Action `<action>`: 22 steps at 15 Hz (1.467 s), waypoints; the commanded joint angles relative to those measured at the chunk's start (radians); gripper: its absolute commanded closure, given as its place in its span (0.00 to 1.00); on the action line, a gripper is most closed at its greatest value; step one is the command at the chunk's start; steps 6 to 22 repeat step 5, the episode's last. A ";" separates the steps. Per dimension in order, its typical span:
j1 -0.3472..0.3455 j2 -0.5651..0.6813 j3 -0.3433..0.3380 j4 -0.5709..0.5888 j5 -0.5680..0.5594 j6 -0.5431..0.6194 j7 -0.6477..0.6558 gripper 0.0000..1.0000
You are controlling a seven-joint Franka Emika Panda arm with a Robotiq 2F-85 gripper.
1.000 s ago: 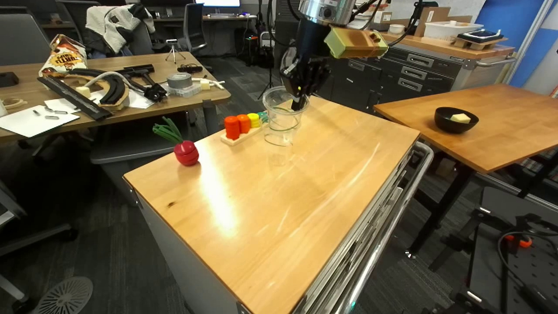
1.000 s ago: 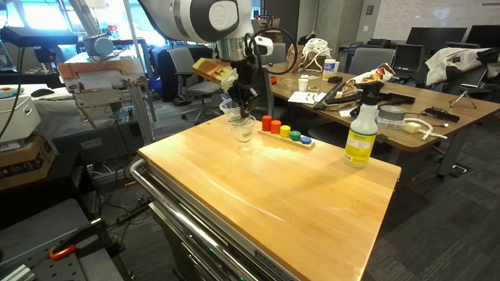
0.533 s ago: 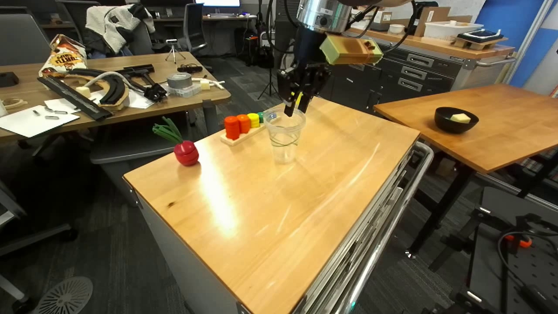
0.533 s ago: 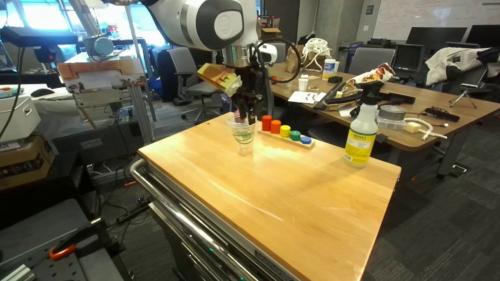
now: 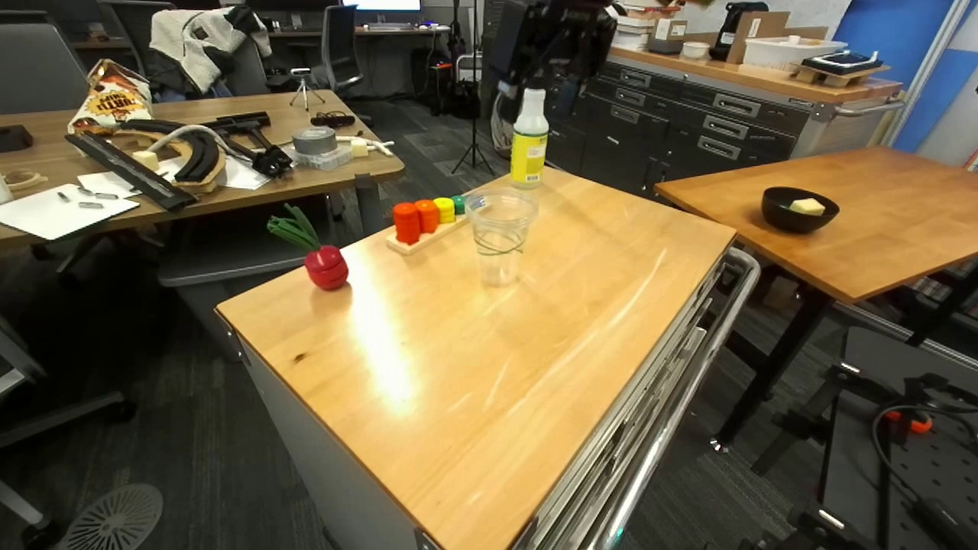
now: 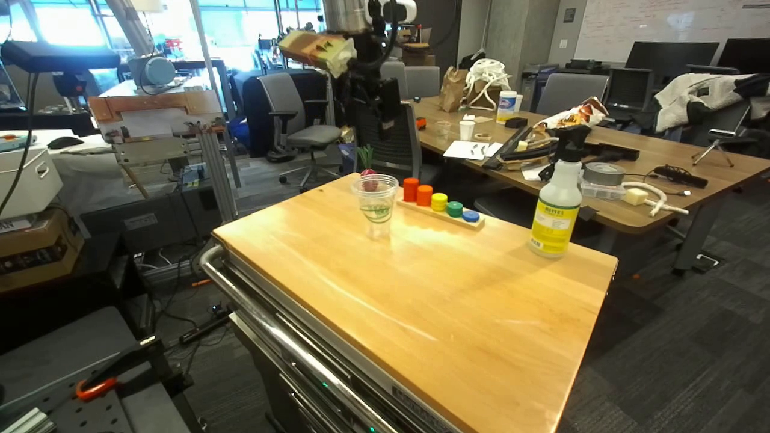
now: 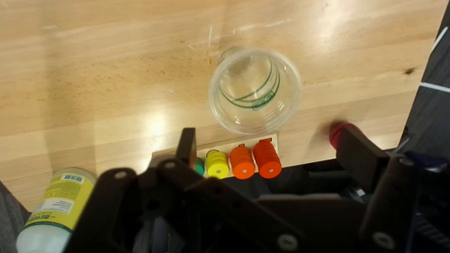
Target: Put the cups one inside the other
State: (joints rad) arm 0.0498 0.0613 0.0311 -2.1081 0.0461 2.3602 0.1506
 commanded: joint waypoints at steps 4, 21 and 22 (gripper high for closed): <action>-0.017 -0.205 -0.010 -0.067 0.001 -0.215 -0.107 0.00; -0.019 -0.243 -0.015 -0.088 0.001 -0.231 -0.129 0.00; -0.019 -0.243 -0.015 -0.088 0.001 -0.231 -0.129 0.00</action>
